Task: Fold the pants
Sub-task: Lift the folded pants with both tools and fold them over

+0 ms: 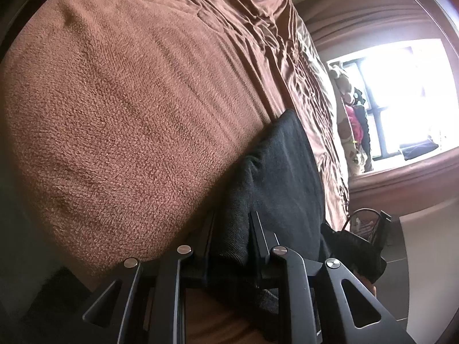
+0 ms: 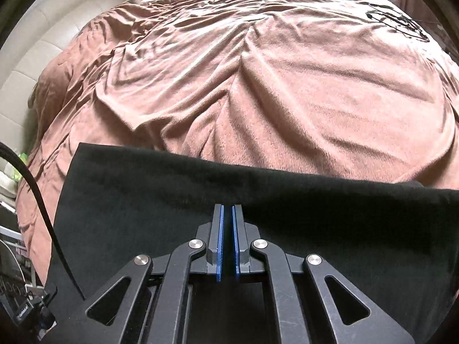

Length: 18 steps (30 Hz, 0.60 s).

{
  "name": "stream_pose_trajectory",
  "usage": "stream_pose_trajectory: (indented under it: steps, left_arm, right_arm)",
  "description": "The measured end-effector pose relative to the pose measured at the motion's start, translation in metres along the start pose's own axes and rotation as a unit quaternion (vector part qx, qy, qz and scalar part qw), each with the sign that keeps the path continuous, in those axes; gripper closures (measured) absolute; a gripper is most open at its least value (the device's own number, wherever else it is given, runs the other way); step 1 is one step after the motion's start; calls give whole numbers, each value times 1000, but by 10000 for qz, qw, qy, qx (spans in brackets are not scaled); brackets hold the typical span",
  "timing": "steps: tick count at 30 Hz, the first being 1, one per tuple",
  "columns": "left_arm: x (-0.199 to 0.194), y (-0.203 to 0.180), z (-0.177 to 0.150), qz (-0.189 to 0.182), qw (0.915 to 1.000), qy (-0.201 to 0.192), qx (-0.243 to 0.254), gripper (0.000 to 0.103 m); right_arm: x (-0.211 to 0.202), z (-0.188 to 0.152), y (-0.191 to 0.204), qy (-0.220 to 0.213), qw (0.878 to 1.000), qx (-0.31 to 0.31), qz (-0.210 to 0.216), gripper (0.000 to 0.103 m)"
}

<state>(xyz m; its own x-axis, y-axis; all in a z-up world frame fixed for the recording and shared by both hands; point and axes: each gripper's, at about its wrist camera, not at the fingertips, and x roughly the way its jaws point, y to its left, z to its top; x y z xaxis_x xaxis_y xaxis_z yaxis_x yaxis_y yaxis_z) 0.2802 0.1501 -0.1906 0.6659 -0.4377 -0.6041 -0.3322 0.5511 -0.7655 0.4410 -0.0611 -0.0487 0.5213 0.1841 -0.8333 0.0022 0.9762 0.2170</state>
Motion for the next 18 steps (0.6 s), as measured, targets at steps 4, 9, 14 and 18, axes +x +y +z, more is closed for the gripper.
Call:
stream_pose_trajectory:
  steps: [4, 9, 14, 18]
  left_arm:
    - [-3, -8, -1, -37, 9999, -45, 116, 86]
    - [-16, -26, -3, -194, 9990, -130, 373, 88]
    - [-28, -46, -5, -392, 9971, -177, 620, 88]
    - [-34, -63, -6, -511, 9953, -176, 803, 88]
  right_arm:
    - [-4, -3, 1, 98, 10000, 3, -1, 101]
    - [-16, -23, 2, 190, 9996, -3, 215, 101]
    - [-31, -48, 4, 244, 9985, -23, 487, 101]
    - [-43, -67, 2, 257, 9972, 9, 698, 101]
